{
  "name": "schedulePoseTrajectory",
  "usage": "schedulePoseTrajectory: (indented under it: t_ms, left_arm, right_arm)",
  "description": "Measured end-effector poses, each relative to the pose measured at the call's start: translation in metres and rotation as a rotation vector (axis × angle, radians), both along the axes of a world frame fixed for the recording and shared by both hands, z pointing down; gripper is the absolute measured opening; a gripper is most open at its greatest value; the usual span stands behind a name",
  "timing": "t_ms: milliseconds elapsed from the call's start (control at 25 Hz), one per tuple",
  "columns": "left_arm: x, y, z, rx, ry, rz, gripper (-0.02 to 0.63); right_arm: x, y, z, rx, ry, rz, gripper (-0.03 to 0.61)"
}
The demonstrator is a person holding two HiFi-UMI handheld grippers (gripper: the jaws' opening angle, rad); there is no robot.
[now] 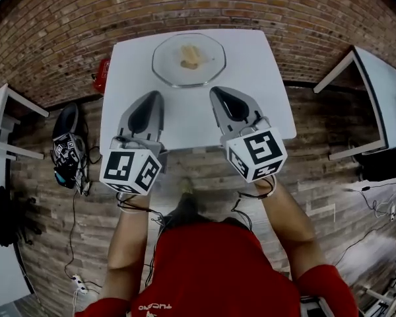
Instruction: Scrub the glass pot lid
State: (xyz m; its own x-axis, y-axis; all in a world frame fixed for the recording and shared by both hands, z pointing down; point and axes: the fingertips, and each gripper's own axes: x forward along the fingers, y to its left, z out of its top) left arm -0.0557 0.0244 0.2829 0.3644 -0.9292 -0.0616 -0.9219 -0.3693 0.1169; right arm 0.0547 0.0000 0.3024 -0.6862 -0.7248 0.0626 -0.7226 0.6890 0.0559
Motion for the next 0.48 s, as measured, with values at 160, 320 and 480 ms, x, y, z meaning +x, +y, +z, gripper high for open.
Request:
schedulePoseTrajectory:
  t_ms: [160, 320, 480]
  left_arm:
    - [-0.021, -0.047, 0.001, 0.005, 0.001, 0.026, 0.017]
    - [-0.038, -0.09, 0.006, 0.004, 0.01, 0.06, 0.017]
    - [-0.05, -0.124, 0.012, -0.007, 0.01, 0.098, 0.017]
  right_arm:
    - [-0.019, -0.044, 0.002, -0.002, 0.013, 0.037, 0.029]
    - [-0.04, -0.084, 0.004, -0.004, 0.037, 0.068, 0.029]
    - [-0.059, -0.117, 0.006, -0.01, 0.052, 0.096, 0.029]
